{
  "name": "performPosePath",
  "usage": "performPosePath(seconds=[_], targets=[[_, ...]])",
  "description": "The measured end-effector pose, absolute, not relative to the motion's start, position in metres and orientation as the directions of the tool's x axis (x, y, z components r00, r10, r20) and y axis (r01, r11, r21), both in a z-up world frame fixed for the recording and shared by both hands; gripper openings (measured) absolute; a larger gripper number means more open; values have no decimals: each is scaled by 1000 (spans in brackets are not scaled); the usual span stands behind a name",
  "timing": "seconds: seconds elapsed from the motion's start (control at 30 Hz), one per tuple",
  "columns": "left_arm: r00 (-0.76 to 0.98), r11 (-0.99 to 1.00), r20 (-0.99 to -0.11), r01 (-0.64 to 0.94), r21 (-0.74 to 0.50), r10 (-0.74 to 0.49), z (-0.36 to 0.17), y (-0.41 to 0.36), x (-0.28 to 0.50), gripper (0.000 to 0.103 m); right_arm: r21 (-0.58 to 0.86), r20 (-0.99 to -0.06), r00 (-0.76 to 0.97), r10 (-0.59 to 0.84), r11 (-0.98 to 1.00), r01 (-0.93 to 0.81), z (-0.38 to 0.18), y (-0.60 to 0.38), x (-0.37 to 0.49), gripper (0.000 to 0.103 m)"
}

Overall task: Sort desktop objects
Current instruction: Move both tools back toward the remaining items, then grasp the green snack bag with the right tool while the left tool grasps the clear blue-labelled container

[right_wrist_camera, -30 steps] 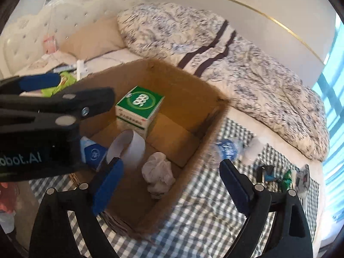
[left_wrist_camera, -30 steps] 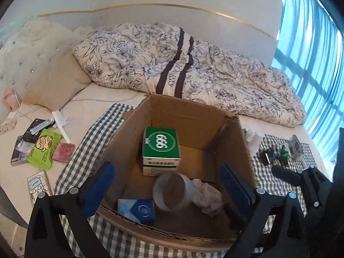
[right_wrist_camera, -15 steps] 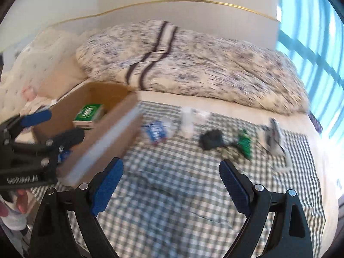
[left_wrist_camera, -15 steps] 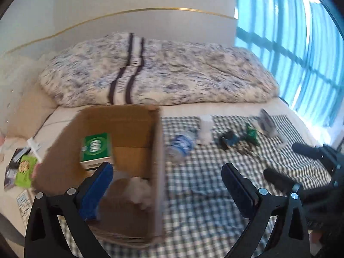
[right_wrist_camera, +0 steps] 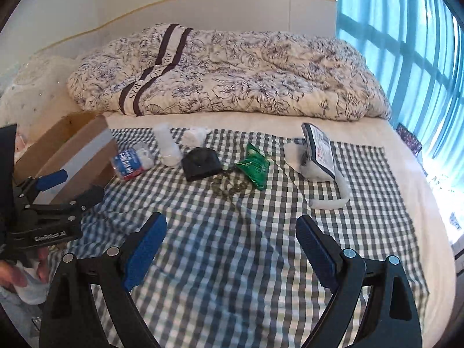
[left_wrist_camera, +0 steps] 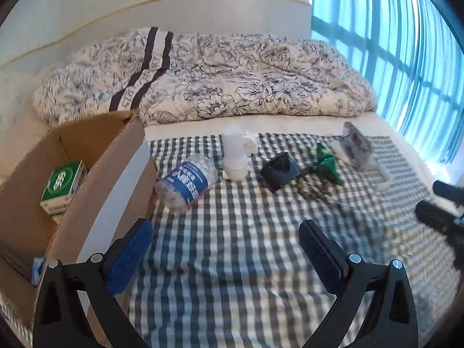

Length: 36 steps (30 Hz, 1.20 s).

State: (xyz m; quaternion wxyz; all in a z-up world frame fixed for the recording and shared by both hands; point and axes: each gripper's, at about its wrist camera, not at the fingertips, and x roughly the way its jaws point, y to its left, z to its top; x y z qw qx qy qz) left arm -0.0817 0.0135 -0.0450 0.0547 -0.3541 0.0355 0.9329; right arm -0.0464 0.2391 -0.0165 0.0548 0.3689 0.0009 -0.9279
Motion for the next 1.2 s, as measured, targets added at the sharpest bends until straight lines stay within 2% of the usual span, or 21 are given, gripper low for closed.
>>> performPosePath(seconds=[0.07,0.27,0.47,0.77,1.03,1.13,1.2], targets=[[-749,-991,-659,-128,48,65,-55,17,-94,103,54,-687,-719,-106,-994,96,-25,244,-61,91],[-730,-995,-680,-98,1,71,-84,8,-140,103,63,-707,-698,-118,-993,104,-54,248,-104,91],[-743,-989,-669,-97,107,0,-102,12,-171,103,13,-750,-656,-91,-992,122,-84,244,-146,91],[-757,-979,-653,-138,147,9,-112,11,-197,103,-87,-776,-631,-16,-988,131,-113,232,-185,91],[-748,-944,-643,-68,322,-165,-134,6,-225,103,-131,-780,-625,29,-984,118,-124,230,-213,91],[-744,-935,-644,-72,347,-181,-142,8,-228,103,-151,-781,-622,52,-983,108,-127,230,-222,91],[-714,-936,-676,-81,341,-184,-150,7,-235,103,-161,-779,-623,69,-983,93,-128,231,-227,90]])
